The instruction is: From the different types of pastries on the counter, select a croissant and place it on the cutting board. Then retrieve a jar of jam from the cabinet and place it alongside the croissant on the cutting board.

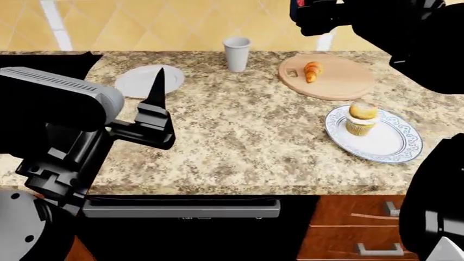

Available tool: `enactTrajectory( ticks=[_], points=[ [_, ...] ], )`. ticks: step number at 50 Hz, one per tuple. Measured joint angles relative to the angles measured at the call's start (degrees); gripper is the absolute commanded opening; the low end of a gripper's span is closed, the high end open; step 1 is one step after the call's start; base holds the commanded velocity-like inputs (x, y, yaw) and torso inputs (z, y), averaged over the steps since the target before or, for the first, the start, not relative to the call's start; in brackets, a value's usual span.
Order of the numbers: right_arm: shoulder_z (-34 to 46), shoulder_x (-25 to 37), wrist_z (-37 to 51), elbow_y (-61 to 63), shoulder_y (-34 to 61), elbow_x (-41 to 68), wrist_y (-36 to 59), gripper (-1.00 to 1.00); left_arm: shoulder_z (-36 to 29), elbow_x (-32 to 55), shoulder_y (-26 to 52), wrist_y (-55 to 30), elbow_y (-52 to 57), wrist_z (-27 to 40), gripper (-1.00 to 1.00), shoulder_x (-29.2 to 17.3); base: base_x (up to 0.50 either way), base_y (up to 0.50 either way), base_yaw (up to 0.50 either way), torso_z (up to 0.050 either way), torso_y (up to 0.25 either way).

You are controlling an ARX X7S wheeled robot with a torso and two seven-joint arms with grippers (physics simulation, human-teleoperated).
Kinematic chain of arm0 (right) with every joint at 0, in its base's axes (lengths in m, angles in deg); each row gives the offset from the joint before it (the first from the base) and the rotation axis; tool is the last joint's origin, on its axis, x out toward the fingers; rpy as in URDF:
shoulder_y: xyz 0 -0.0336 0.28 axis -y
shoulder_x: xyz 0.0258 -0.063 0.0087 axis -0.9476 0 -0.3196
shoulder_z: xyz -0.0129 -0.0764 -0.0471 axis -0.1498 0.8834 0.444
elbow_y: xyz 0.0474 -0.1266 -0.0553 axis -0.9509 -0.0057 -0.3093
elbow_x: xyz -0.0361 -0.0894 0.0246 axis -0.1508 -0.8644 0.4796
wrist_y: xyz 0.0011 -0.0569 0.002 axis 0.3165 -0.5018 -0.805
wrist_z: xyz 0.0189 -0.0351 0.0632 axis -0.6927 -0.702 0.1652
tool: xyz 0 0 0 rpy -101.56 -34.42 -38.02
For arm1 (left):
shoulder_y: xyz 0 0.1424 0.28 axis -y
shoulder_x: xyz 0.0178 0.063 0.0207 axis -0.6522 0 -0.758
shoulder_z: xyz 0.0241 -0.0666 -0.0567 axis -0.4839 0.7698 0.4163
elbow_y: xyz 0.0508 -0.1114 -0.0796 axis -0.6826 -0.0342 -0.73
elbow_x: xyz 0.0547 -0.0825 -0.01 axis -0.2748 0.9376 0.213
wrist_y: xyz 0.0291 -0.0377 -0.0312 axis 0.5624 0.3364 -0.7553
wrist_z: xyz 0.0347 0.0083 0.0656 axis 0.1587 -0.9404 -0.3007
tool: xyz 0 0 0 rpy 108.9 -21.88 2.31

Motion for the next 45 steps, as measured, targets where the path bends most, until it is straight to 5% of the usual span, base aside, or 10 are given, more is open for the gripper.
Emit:
enactTrajectory(
  ticks=[45],
  points=[
    [4.41, 1.16, 1.35, -3.96, 3.46, 4.05, -1.94, -1.00, 1.06, 4.81, 4.76, -1.79, -0.26, 2.23, 1.00, -1.84, 0.20, -0.40, 0.00, 0.000, 0.000]
  ],
)
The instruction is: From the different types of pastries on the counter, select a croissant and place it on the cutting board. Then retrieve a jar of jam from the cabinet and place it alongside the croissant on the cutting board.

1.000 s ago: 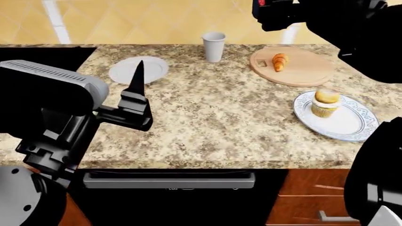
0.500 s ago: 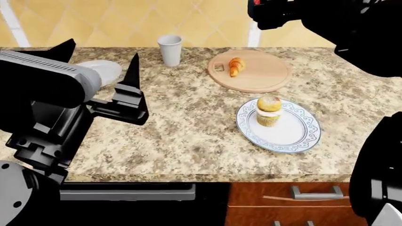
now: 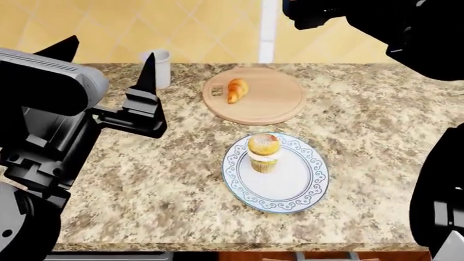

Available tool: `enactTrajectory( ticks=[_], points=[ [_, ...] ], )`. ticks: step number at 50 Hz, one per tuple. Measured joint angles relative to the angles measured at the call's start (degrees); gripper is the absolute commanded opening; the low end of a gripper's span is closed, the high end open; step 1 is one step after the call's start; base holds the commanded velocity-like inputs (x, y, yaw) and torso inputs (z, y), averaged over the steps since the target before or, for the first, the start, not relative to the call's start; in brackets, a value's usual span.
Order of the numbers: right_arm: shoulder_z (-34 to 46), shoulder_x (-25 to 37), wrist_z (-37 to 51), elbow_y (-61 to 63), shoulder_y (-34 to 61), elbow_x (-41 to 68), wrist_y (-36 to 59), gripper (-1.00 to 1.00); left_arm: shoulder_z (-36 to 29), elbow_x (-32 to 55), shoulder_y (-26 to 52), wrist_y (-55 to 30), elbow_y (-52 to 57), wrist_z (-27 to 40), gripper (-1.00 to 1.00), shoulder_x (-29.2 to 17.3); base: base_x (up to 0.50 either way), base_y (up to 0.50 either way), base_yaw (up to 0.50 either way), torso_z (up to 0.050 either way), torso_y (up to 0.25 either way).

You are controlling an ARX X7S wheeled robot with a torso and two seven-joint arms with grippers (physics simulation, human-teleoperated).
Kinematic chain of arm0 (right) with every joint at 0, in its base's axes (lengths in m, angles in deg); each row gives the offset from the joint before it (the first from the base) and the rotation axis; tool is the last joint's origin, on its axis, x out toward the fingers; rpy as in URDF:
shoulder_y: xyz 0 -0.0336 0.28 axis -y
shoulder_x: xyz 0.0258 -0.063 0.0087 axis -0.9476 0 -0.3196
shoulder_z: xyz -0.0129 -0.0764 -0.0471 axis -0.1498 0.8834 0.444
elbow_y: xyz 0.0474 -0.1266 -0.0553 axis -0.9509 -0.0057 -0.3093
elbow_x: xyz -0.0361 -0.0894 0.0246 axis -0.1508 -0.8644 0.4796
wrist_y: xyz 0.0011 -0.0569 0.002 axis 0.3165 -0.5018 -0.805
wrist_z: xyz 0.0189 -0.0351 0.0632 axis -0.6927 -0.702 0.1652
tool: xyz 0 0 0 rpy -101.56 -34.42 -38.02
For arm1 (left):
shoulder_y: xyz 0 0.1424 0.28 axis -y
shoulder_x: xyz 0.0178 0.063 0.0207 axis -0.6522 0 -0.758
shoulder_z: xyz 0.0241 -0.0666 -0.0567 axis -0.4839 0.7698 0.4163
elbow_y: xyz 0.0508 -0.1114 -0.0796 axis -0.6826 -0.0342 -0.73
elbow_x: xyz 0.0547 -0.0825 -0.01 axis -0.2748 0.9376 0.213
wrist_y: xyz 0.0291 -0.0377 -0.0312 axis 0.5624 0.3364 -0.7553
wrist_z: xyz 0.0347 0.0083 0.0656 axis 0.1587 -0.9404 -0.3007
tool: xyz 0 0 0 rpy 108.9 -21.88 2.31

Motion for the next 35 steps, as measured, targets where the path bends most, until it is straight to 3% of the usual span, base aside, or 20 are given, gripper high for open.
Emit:
enactTrajectory(
  ticks=[8, 20, 35],
  points=[
    [0.77, 0.29, 0.15, -0.59, 0.32, 0.52, -0.34, -1.00, -0.08, 0.20, 0.31, -0.01, -0.14, 0.02, 1.00, -0.08, 0.31, -0.33, 0.00, 0.000, 0.000],
    [2.22, 0.80, 0.22, -1.02, 0.52, 1.25, -0.87, -1.00, -0.13, 1.04, 1.14, -0.27, -0.09, 0.51, 1.00, -0.24, 0.37, 0.08, 0.00, 0.000, 0.001],
    [3.65, 1.28, 0.15, -1.39, 0.88, 2.68, -1.23, -1.00, -0.18, 1.65, 1.98, -0.51, -0.22, 0.88, 1.00, -0.48, 0.01, 0.00, 0.00, 0.000, 0.001]
  ],
)
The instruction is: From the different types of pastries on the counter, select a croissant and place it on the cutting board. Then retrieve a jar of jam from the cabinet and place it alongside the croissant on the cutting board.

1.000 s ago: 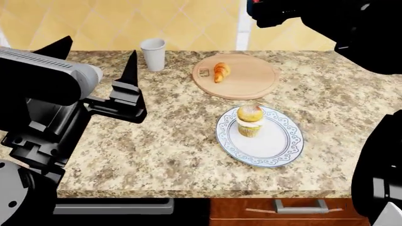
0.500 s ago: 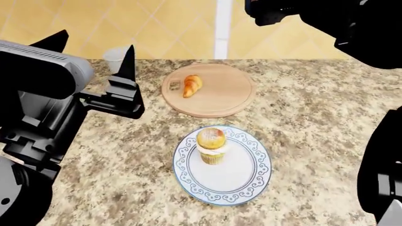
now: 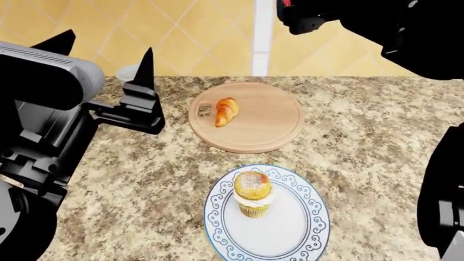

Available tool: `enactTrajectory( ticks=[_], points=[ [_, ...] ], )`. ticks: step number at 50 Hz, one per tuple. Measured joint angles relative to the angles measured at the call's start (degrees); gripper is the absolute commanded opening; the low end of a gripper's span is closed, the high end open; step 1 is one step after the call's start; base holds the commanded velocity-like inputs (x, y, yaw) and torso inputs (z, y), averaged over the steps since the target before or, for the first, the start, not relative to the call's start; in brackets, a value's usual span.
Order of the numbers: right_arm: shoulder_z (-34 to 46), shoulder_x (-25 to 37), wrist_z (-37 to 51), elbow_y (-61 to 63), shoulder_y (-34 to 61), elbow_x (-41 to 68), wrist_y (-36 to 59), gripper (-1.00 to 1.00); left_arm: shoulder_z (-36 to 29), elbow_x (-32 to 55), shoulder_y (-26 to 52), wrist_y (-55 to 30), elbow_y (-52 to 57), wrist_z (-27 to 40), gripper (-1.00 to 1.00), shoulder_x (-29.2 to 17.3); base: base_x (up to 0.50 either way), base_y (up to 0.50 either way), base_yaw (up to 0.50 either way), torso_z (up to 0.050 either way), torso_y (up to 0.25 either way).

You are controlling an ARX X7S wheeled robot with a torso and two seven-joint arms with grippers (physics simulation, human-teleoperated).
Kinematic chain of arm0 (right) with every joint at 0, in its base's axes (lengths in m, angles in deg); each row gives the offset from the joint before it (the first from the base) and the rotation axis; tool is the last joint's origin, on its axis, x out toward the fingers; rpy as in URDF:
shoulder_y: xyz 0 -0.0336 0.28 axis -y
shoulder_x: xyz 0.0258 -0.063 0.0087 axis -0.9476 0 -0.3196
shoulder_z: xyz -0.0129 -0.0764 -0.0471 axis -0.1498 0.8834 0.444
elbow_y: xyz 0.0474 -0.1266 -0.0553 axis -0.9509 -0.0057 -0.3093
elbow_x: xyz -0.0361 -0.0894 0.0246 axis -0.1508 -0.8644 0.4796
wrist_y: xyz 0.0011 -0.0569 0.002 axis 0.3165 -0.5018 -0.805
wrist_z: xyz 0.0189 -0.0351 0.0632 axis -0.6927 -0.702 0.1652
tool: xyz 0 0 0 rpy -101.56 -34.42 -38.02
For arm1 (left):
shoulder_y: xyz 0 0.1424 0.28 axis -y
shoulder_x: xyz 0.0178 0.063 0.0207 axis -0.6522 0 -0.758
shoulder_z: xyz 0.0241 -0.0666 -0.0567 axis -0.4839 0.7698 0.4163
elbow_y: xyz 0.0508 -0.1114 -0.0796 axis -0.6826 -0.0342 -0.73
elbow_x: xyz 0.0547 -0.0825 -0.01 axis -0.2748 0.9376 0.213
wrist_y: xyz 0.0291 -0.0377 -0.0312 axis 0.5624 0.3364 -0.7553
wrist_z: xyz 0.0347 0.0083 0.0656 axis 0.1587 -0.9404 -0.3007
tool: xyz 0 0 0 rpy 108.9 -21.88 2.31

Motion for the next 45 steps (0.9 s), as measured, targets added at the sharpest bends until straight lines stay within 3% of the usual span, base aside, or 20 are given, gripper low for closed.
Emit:
enactTrajectory(
  ticks=[18, 45],
  points=[
    [8.25, -0.76, -5.37, -6.78, 0.20, -4.32, -8.19, -1.00, -0.82, -0.67, 0.20, 0.13, -0.30, -0.16, 1.00, 0.51, 0.00, 0.00, 0.00, 0.000, 0.000],
    [16.84, -7.18, -11.52, -27.75, -1.74, -13.86, -26.16, -1.00, -1.40, -3.22, -2.01, 1.95, -0.99, -1.95, 1.00, 0.65, 0.00, 0.00, 0.00, 0.000, 0.000]
  ],
)
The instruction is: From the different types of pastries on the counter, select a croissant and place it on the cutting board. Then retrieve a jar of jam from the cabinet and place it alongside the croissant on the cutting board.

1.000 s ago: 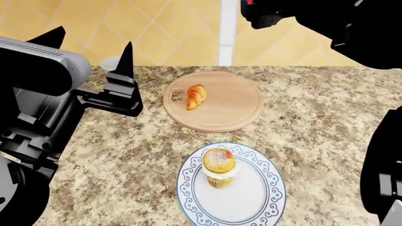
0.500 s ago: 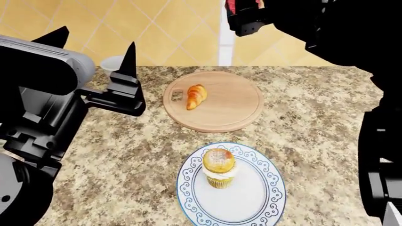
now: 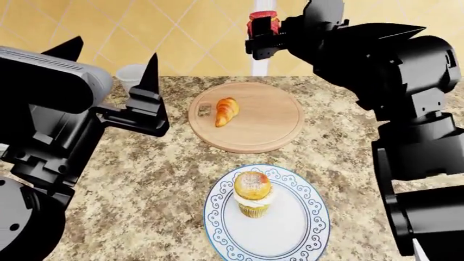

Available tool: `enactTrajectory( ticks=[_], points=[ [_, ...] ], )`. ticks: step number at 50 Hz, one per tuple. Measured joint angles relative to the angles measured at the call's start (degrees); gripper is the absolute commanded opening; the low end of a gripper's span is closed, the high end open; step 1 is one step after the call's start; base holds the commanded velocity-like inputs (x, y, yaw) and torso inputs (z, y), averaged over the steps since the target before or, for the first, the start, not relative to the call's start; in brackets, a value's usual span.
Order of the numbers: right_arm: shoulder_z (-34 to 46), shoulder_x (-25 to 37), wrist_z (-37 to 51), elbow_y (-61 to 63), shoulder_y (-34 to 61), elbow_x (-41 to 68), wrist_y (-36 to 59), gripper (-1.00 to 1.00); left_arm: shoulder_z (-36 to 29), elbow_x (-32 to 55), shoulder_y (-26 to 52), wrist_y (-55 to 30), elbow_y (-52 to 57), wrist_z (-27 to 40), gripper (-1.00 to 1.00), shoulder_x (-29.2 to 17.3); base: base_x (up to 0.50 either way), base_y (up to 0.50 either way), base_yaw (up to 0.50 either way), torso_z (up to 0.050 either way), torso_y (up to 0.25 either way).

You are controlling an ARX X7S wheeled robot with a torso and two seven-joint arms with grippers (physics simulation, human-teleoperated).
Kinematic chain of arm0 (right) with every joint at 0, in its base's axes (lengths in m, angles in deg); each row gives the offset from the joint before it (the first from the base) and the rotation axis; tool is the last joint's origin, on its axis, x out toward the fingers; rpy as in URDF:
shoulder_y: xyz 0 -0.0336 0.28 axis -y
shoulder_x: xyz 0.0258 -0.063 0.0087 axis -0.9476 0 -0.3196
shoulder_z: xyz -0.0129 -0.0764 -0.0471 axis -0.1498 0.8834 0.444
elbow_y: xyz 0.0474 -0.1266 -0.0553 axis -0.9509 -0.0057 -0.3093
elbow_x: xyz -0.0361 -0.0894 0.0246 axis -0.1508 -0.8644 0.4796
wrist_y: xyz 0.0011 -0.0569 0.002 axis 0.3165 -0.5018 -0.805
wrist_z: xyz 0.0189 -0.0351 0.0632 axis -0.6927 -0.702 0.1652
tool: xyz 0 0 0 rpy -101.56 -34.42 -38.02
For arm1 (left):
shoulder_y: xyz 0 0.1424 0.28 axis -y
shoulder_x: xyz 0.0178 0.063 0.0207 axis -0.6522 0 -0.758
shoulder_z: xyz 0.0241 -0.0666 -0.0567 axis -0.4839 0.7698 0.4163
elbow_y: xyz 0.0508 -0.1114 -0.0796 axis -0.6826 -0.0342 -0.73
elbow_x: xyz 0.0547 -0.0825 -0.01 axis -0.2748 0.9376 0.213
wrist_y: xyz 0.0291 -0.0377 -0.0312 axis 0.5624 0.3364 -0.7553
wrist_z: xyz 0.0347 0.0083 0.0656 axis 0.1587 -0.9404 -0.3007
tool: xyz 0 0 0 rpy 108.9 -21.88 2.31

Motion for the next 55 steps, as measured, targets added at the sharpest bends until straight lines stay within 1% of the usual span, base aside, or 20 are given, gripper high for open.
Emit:
enactTrajectory(
  ticks=[10, 29, 45, 55],
  points=[
    [0.53, -0.72, 0.17, -2.42, -2.63, -0.89, -3.10, -1.00, 0.10, -0.63, -0.94, 0.68, -0.14, -0.49, 1.00, -0.27, 0.00, 0.00, 0.00, 0.000, 0.001],
    [-1.68, 0.60, 2.17, 3.68, -11.59, 0.64, -7.80, -1.00, -0.12, -0.93, -1.56, 1.11, -0.06, -0.46, 1.00, -0.37, 0.00, 0.00, 0.00, 0.000, 0.000],
    [-1.65, 1.82, 2.15, 5.89, -15.48, 1.71, -8.04, -1.00, -0.44, -1.76, -2.20, 1.54, -0.06, -0.88, 1.00, -0.59, 0.00, 0.00, 0.00, 0.000, 0.000],
    [-1.90, 2.68, 2.41, 7.37, -17.60, 2.29, -8.32, -1.00, -1.04, -2.48, -2.18, 1.45, 0.16, -1.30, 1.00, -0.75, 0.00, 0.00, 0.00, 0.000, -0.177]
  ],
)
